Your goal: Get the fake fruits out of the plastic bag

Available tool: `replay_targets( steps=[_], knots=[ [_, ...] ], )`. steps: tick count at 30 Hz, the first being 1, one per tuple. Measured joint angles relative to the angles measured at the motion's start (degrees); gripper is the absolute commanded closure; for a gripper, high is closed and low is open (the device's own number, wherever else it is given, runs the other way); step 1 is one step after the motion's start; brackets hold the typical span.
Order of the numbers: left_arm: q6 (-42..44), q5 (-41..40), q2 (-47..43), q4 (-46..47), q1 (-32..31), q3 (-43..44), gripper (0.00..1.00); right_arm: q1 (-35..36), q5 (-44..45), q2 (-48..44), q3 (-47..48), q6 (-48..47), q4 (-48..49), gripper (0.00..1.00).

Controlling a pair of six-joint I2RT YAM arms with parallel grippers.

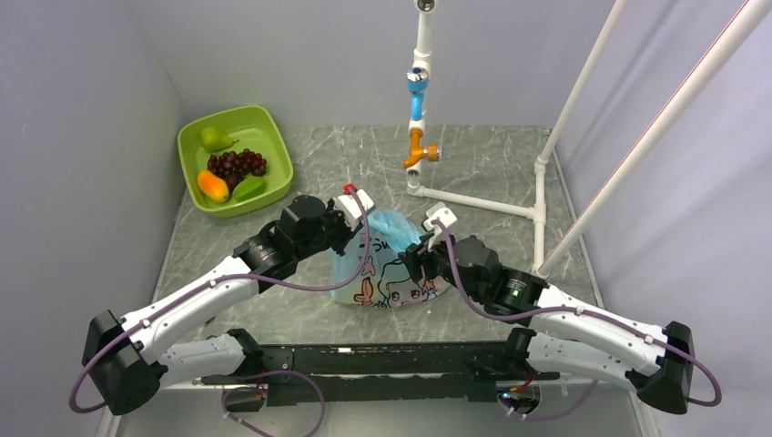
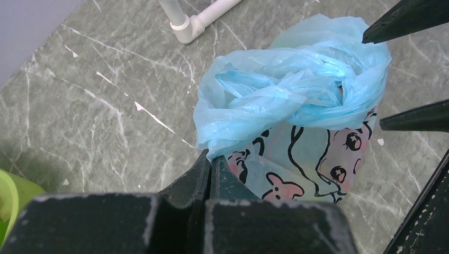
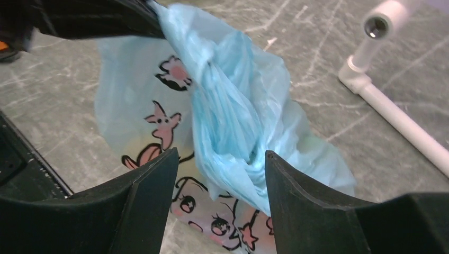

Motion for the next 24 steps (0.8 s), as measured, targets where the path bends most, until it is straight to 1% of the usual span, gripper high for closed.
replay_targets(
  steps=[5,10,17,24],
  knots=[
    [0.00,0.00,0.09,-0.61,0.04,0.02,1.00,0.35,-4.13,2.78,2.47,-0.61,1.77,0.37],
    [0.00,-0.11,-0.04,-0.70,0.07,0.02,1.00,0.37,-5.22,4.72,3.02,4.35,3.02,0.40],
    [-0.07,-0.13,-0.57,-0.72,0.09,0.02,1.00,-1.36,-6.47,8.09,5.55,11.15,2.93,0.42],
    [-0.24,-0.09,-0.57,-1.31,0.09,0.13,1.00,-4.48,-10.27,10.84,5.79,13.53,2.99,0.55]
  ],
)
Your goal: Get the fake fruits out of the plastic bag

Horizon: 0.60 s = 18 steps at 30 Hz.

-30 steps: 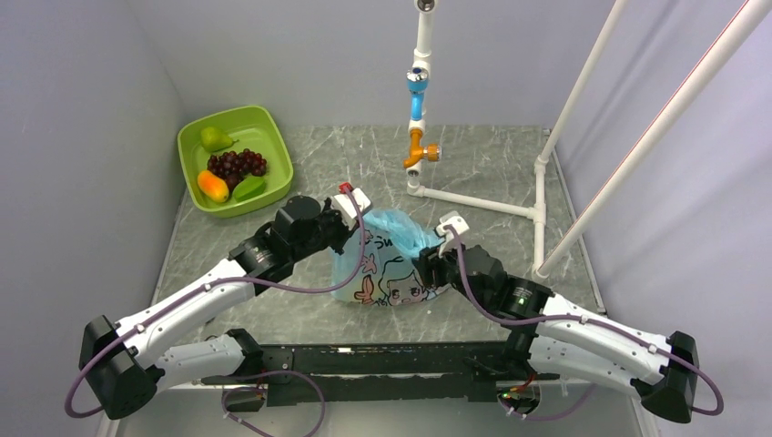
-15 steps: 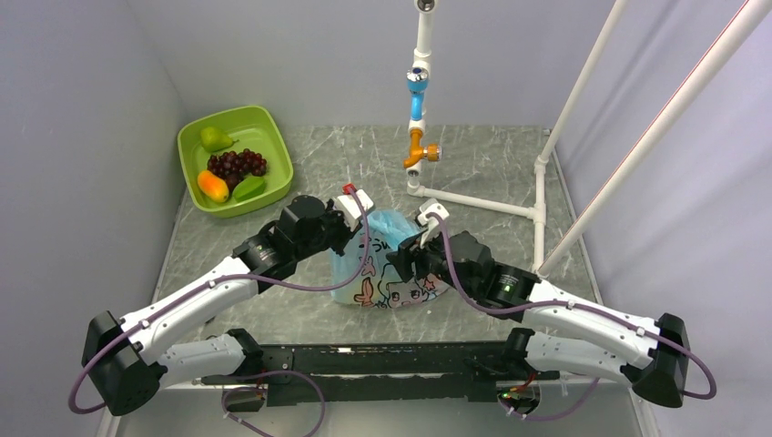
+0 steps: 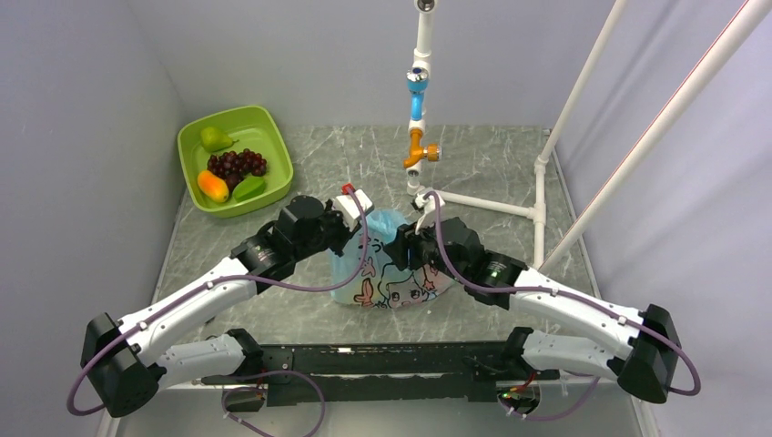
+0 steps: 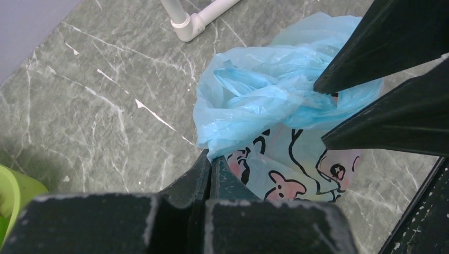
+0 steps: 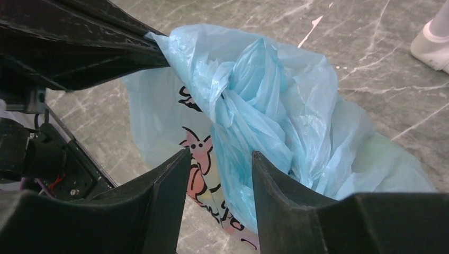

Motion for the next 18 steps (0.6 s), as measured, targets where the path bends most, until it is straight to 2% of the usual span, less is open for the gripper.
replay_targets(
  steps=[4,6,10,14,18],
  knots=[
    [0.00,-0.02,-0.35,-0.48,0.00,0.07,1.00,-0.28,-1.73,3.10,0.39,-0.26,-0.07,0.68],
    [0.00,-0.02,-0.55,-0.59,0.00,0.09,1.00,-0.28,-2.64,5.22,1.01,-0.63,-0.11,0.69],
    [-0.15,-0.02,-0.66,-0.72,0.00,0.07,1.00,-0.28,-4.59,7.37,1.29,-0.94,-0.02,0.64],
    [-0.17,-0.04,-0.66,-0.74,0.00,0.09,1.00,-0.28,-6.36,7.39,1.27,-1.36,0.52,0.52],
    [-0.20,-0.59,-0.72,-0.92,0.00,0.09,1.00,-0.28,-8.11,8.00,1.27,-1.60,0.92,0.52]
  ],
)
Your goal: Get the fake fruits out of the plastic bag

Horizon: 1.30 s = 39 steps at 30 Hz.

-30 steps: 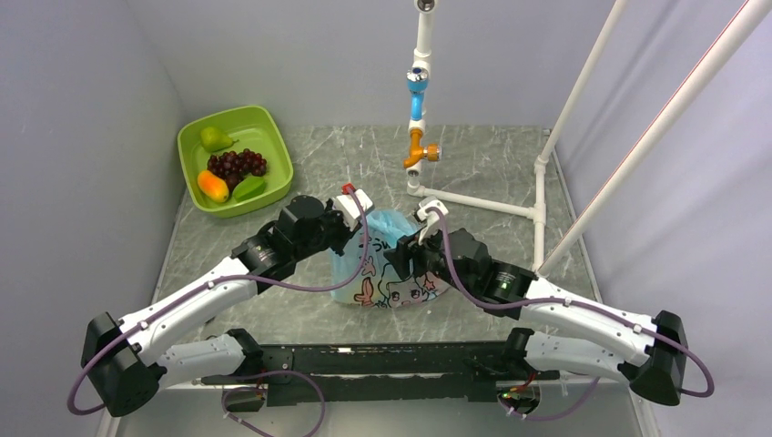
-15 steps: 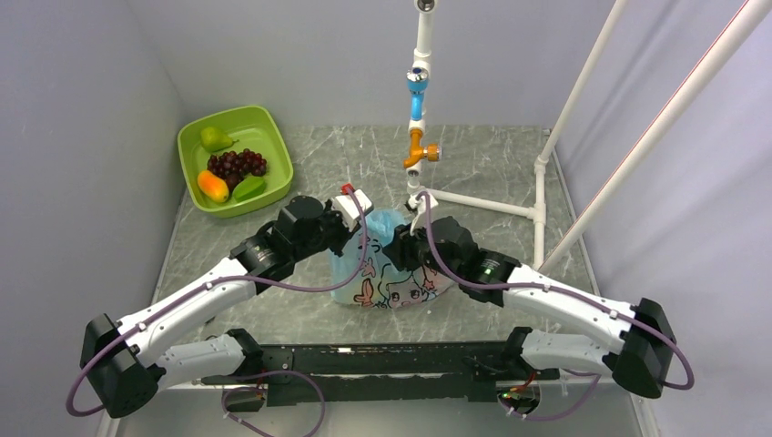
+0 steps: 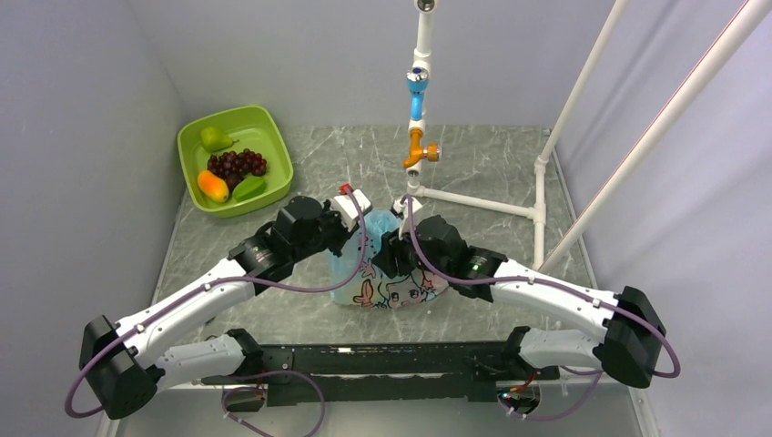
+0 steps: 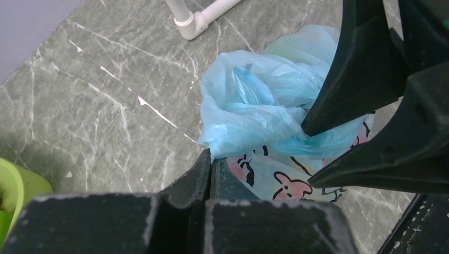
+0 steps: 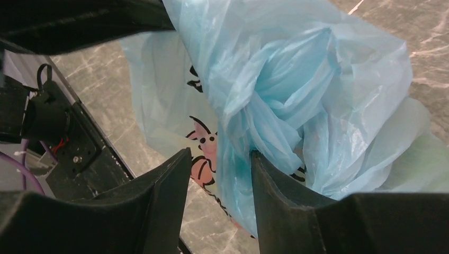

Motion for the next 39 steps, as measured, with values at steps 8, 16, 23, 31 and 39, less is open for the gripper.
replay_targets(
  steps=[8,16,23,31,39],
  knots=[
    [-0.63,-6.51,-2.56,0.09,0.00,-0.28,1.00,0.00,-1.97,0.70,-4.04,0.50,1.25,0.87],
    [-1.97,-15.34,-4.48,0.79,0.00,-1.53,1.00,0.00,4.00,-4.55,-7.34,2.19,-1.86,1.00],
    [-3.58,-22.21,-5.66,1.51,0.31,-2.27,1.00,-1.25,13.88,-25.75,-12.55,4.52,-4.17,1.00],
    [-13.11,-20.37,-6.75,0.24,0.70,-2.51,0.94,-1.81,12.31,-26.29,-12.52,1.11,-1.92,1.00],
    [-28.50,-10.60,-13.55,-8.15,1.31,-2.60,0.30,-1.81,4.46,-24.44,-12.90,-3.13,6.27,1.00]
  ],
)
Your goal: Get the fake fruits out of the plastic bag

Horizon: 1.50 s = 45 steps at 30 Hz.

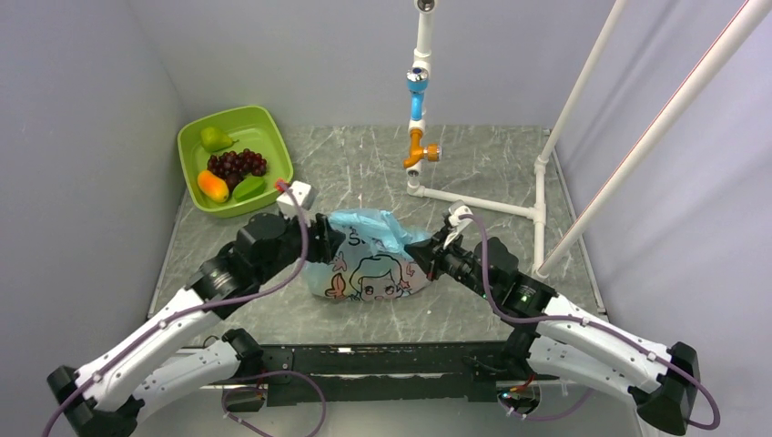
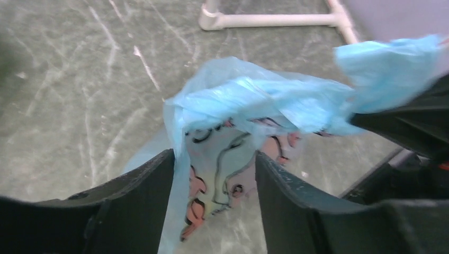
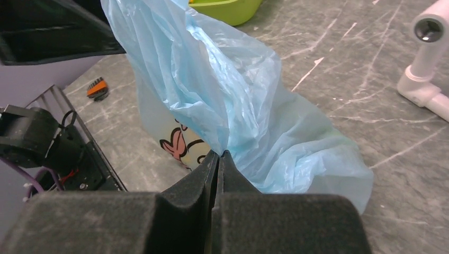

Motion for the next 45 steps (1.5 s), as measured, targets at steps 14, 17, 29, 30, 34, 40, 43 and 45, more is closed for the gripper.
replay_targets(
  steps=[14,17,29,30,34,40,43,45],
  knots=[
    [-3.10,10.73,4.50,-12.52,-0.92,15.93,0.43,-0.13,-5.31,-2.45,-3.30,2.99,2.49,1.00],
    [-3.54,10.69,11.45,-14.23,-2.51,20.65,0.36,-0.15,-5.14,-2.73,-3.32,5.14,2.99,1.00],
    [-56.72,-6.27,8.52,-8.28,-13.46,4.35,0.02,-0.22,-5.64,-5.01,-4.72,8.15,4.72,1.00],
    [-59.95,-7.69,9.03,-8.68,-13.46,4.87,0.03,-0.22,-5.84,-5.01,-4.72,8.15,4.72,1.00],
    [-70.18,-12.15,13.27,-10.73,-13.29,9.22,0.10,-0.22,-6.45,-5.29,-4.74,8.39,4.66,1.00],
    [-79.41,-15.08,13.84,-10.93,-11.76,9.14,0.28,-0.22,-6.45,-6.84,-5.11,8.15,4.39,1.00],
    [-83.19,-15.06,14.10,-12.04,-10.45,9.14,0.31,-0.22,-6.45,-6.86,-5.11,7.72,3.91,1.00],
    [-84.65,-14.78,14.21,-11.69,-10.10,9.14,0.32,-0.22,-6.43,-6.62,-5.11,7.43,3.76,1.00]
  ],
)
